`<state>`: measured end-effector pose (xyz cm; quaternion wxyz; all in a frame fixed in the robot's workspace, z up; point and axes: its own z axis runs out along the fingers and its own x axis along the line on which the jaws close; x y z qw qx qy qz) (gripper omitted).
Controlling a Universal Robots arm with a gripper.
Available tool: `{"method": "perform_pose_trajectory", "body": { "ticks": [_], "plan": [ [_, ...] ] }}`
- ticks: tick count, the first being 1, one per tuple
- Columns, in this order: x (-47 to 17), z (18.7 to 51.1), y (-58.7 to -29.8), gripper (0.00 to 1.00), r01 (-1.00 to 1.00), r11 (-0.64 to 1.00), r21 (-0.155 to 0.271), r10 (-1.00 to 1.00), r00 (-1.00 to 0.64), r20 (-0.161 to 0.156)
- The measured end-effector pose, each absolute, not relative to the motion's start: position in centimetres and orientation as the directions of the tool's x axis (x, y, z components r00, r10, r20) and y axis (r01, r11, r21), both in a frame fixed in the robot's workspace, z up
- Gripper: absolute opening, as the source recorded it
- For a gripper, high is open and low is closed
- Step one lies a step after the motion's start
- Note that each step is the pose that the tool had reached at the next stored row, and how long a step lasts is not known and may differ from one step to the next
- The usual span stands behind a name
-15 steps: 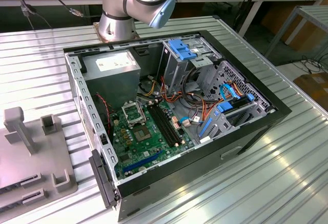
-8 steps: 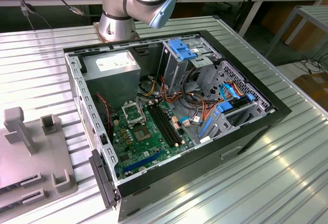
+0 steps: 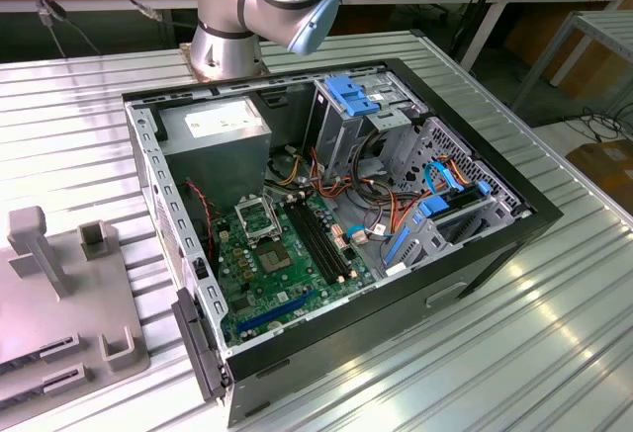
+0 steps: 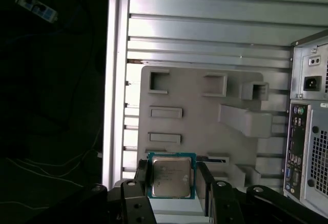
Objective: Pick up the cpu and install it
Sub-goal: 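Pick up the cpu and move it towards the insertion slot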
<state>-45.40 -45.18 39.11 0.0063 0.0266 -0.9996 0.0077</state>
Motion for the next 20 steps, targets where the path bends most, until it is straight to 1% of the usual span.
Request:
{"method": "perform_pose_trajectory", "body": {
  "ticks": [20],
  "plan": [
    [-44.1,39.1,-45.2,0.47,-0.053,0.998,-0.015,-0.053,-0.999,0.013]
  ]
}}
